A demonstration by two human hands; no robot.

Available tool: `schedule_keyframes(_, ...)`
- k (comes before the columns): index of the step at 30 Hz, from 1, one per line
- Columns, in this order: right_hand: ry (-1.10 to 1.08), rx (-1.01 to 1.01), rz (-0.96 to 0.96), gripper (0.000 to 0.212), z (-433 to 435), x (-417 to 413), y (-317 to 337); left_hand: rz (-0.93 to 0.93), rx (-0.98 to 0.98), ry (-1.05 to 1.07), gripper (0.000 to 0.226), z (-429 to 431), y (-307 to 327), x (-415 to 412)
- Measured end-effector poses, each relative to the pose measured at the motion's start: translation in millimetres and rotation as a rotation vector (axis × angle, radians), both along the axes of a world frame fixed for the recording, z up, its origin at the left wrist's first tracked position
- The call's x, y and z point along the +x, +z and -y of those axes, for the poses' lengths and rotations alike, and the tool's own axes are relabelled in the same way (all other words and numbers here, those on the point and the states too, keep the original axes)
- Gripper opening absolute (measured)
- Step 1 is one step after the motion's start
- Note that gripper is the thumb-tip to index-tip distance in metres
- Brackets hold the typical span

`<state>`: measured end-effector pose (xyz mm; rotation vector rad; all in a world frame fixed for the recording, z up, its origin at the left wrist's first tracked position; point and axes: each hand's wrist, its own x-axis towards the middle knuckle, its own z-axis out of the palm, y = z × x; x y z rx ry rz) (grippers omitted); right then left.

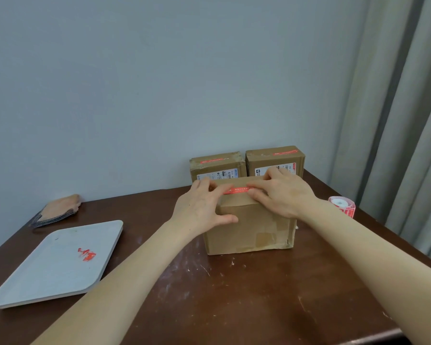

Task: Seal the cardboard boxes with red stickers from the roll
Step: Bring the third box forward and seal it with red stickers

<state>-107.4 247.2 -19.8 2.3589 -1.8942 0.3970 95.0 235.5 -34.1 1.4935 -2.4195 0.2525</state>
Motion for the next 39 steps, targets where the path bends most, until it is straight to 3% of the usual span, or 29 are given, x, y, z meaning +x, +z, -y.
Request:
schedule_keyframes(11, -0.031, -0.028, 0.065, 0.045, 3, -1, -1, 0.009, -0.011, 0.048, 0.086, 1, -3, -3)
schedule_keyframes(21, -0.03, -0.013, 0.079, 0.043, -1, 0, 0, -0.044, -0.01, 0.013, 0.079, 1, -5, 4)
schedule_keyframes(27, -0.02, -0.003, 0.071, 0.038, 0, 0, -3, -0.049, -0.008, -0.02, 0.063, 0, -6, 3)
schedule_keyframes(39, -0.046, -0.001, 0.105, 0.034, -1, -1, -1, -0.043, -0.01, -0.006, 0.065, 0, -1, 5)
